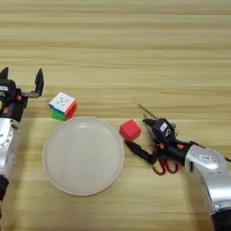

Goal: Move the objects on the table

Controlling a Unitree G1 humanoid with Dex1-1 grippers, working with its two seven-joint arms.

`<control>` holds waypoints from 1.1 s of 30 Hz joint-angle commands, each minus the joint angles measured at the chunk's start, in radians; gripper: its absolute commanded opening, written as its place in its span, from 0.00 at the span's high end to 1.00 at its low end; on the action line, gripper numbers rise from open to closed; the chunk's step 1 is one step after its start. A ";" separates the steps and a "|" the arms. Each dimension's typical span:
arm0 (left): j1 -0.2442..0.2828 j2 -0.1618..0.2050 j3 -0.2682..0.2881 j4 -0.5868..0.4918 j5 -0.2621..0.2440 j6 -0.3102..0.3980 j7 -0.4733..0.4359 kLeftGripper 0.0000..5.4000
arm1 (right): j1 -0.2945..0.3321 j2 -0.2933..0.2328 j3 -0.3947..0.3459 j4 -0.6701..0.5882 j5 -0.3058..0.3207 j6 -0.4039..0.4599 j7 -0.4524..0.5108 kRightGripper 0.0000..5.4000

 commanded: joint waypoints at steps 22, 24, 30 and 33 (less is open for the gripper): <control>-0.013 0.004 -0.004 0.025 0.007 -0.008 -0.001 0.00 | -0.023 0.024 0.002 -0.004 -0.002 -0.007 -0.009 0.56; -0.013 0.004 -0.004 0.027 0.007 -0.009 -0.001 0.00 | -0.024 0.024 0.001 -0.008 -0.001 -0.005 -0.008 0.56; -0.017 0.005 -0.005 0.031 0.008 -0.012 -0.003 0.00 | -0.033 0.011 -0.016 -0.084 0.025 0.017 -0.003 0.56; -0.019 0.007 -0.008 0.029 0.007 -0.011 -0.010 0.00 | -0.046 0.001 -0.031 -0.133 0.050 0.043 0.006 0.56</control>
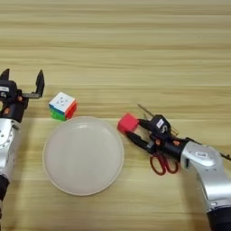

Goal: Move the objects on the table

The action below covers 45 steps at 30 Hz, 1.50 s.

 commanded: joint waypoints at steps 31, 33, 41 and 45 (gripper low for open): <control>0.293 0.334 -0.258 -0.777 -0.412 0.468 -0.822 0.00 | -0.132 -0.187 0.013 -0.400 0.209 0.280 0.241 0.56; 0.304 0.348 -0.270 -0.798 -0.405 0.476 -0.843 0.00 | -0.131 -0.202 0.017 -0.418 0.218 0.291 0.260 0.56; 0.326 0.374 -0.301 -0.884 -0.421 0.526 -0.883 0.00 | -0.119 -0.247 0.042 -0.512 0.282 0.350 0.330 0.56; 0.330 0.384 -0.314 -0.907 -0.422 0.545 -0.900 0.00 | -0.115 -0.258 0.060 -0.546 0.299 0.369 0.349 0.56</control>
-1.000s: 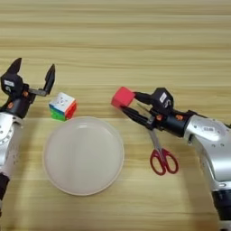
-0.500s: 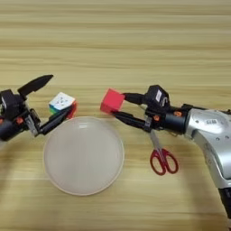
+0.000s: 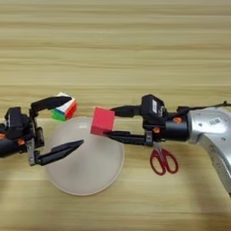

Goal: Move the objects on the table

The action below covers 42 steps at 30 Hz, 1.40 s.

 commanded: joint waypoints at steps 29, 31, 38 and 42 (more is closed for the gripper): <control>0.016 0.033 -0.075 -0.050 0.005 0.038 -0.049 0.14 | -0.003 -0.041 0.059 -0.132 0.066 0.052 0.017 0.56; 0.016 0.034 -0.076 -0.048 0.005 0.038 -0.051 0.19 | -0.004 -0.042 0.061 -0.137 0.067 0.054 0.015 0.56; 0.014 0.031 -0.080 -0.045 0.007 0.037 -0.055 0.30 | -0.004 -0.043 0.062 -0.142 0.072 0.053 0.013 0.56; 0.015 0.031 -0.082 -0.043 0.009 0.036 -0.056 0.37 | -0.002 -0.042 0.060 -0.150 0.081 0.054 0.011 0.56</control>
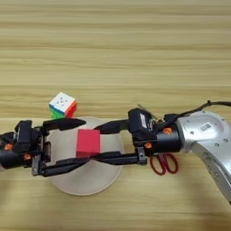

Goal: Move the objects on the table

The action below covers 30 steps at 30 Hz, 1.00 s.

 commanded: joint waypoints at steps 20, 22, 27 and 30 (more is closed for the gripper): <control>0.002 -0.001 -0.007 0.008 0.021 -0.010 -0.004 0.56 | -0.003 -0.018 0.003 -0.032 0.021 0.008 -0.014 0.56; 0.001 -0.001 -0.007 0.010 0.022 -0.011 -0.003 0.56 | -0.002 -0.019 0.003 -0.030 0.020 0.006 -0.012 0.56; 0.001 -0.003 -0.008 0.012 0.023 -0.012 -0.003 0.56 | -0.001 -0.023 0.004 -0.028 0.020 0.008 -0.011 0.56; 0.001 -0.004 -0.008 0.012 0.024 -0.013 -0.003 0.56 | 0.000 -0.025 0.004 -0.028 0.019 0.007 -0.011 0.56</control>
